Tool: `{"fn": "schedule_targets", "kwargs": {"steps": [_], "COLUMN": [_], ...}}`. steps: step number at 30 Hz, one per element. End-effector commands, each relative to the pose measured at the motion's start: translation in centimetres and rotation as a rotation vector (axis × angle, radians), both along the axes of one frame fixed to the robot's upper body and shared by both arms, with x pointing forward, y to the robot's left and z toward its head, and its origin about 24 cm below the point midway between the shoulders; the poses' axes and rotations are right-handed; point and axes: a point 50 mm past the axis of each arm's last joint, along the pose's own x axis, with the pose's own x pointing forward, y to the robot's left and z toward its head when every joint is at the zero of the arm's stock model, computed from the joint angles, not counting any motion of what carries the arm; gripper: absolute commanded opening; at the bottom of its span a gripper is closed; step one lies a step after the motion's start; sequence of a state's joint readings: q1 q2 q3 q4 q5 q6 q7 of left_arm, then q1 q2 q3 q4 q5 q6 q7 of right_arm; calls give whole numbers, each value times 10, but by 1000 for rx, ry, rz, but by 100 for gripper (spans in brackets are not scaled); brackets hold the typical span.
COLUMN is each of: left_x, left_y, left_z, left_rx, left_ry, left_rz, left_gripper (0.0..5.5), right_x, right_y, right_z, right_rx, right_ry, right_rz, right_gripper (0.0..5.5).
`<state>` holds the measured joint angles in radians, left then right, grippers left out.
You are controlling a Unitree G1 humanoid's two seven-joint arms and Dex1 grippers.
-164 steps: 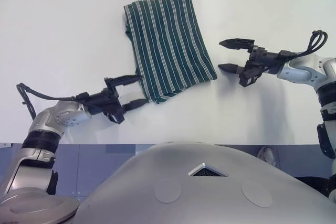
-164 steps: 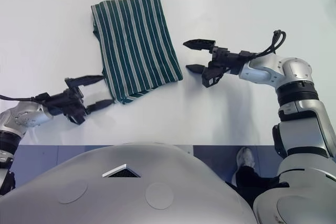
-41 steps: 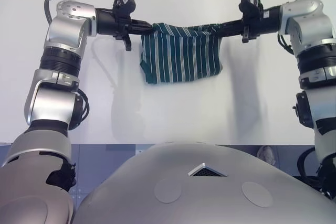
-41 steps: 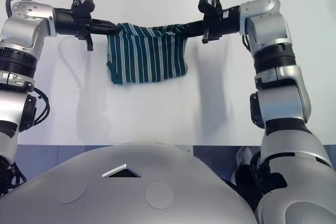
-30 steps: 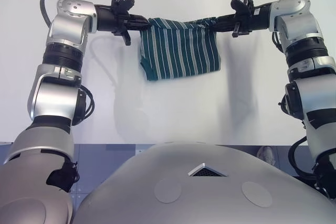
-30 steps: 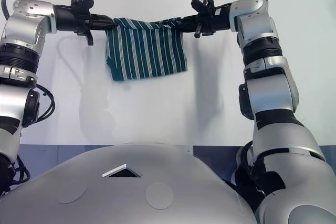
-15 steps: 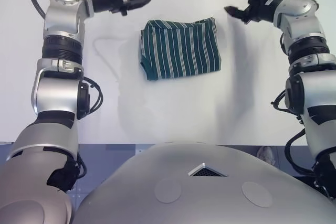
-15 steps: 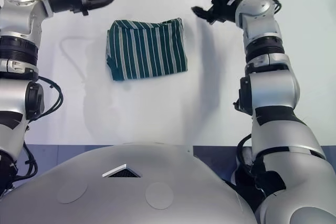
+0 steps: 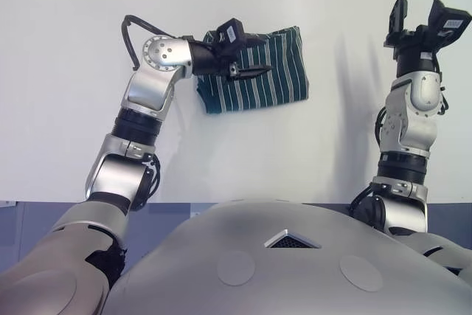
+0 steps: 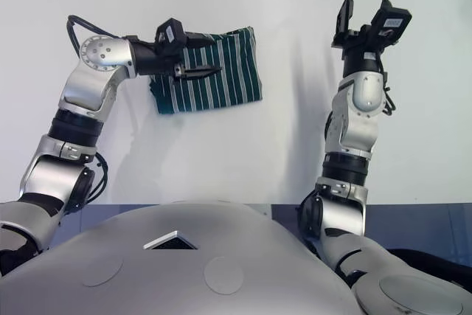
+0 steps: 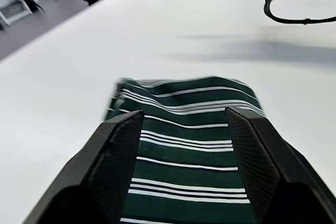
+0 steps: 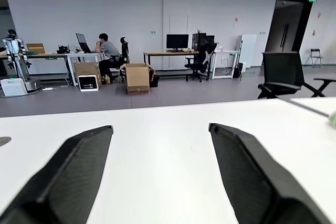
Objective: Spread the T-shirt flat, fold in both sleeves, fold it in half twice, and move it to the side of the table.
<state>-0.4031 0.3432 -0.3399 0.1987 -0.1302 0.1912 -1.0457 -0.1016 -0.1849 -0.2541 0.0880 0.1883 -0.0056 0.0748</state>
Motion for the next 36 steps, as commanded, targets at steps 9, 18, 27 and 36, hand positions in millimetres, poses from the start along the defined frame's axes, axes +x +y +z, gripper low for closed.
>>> {"fn": "schedule_targets", "kwargs": {"steps": [9, 18, 27, 36], "left_x": [20, 70, 105, 35], "left_y": [38, 137, 123, 17], "left_z": [-59, -46, 58, 37], "left_rx": [322, 178, -129, -364], "left_ry": [11, 122, -413, -430], "left_rz": [469, 1590, 1622, 1108], "left_gripper": [285, 285, 285, 285], "right_x": [8, 11, 4, 12], "right_y": [18, 20, 18, 48], "right_z": [11, 8, 29, 29], "right_rx": [14, 15, -67, -162], "right_ry": [-37, -25, -215, -209], "right_rz": [5, -2, -5, 117], "right_gripper": [343, 343, 343, 343]}}
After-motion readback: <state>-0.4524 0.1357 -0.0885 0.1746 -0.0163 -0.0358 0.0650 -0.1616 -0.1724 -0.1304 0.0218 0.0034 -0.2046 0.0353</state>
